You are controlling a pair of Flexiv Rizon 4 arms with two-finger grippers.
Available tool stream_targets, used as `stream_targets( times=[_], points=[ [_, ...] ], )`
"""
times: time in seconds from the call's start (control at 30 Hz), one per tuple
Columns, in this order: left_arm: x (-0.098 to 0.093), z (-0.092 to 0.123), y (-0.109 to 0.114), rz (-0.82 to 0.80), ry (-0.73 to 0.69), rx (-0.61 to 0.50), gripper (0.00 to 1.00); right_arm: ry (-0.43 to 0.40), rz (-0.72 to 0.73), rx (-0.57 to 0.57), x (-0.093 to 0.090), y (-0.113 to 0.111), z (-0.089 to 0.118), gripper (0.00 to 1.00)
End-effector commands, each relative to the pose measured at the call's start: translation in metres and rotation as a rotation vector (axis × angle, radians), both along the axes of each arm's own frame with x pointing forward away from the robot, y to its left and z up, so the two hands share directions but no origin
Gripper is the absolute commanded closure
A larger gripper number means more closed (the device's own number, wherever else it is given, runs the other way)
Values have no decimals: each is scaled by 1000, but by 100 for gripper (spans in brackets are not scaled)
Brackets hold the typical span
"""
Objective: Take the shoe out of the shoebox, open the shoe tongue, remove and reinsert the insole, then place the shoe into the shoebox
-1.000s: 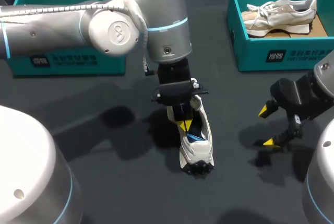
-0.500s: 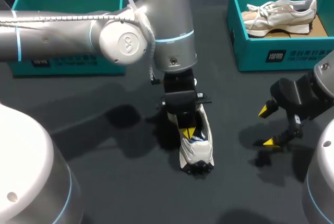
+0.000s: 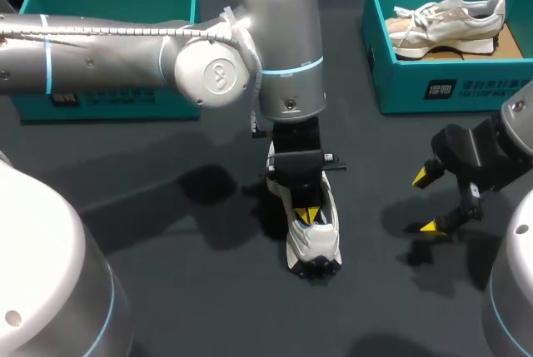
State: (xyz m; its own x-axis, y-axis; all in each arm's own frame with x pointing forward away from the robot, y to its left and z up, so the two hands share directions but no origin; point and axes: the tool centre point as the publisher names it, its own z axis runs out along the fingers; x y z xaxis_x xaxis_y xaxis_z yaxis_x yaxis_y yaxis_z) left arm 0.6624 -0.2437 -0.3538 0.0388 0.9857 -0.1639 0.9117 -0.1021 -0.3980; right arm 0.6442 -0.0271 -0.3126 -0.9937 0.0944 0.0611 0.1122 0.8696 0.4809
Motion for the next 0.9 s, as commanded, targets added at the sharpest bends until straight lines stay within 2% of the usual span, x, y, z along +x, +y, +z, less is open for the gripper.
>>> stream_targets(
  times=[0.03,0.23,0.67,0.8,0.9],
  points=[
    [-4,15,2,-6,-40,12,100,-2,-2,-2,-2,0,0,0],
    [-3,10,1,-27,-67,74,100,-2,-2,-2,-2,0,0,0],
    [0,-33,2,-4,-60,174,100,-2,-2,-2,-2,0,0,0],
    [2,-34,0,-1,-56,176,100,-2,-2,-2,-2,0,0,0],
    [3,-21,-1,-1,-76,153,100,-2,-2,-2,-2,0,0,0]
  ],
)
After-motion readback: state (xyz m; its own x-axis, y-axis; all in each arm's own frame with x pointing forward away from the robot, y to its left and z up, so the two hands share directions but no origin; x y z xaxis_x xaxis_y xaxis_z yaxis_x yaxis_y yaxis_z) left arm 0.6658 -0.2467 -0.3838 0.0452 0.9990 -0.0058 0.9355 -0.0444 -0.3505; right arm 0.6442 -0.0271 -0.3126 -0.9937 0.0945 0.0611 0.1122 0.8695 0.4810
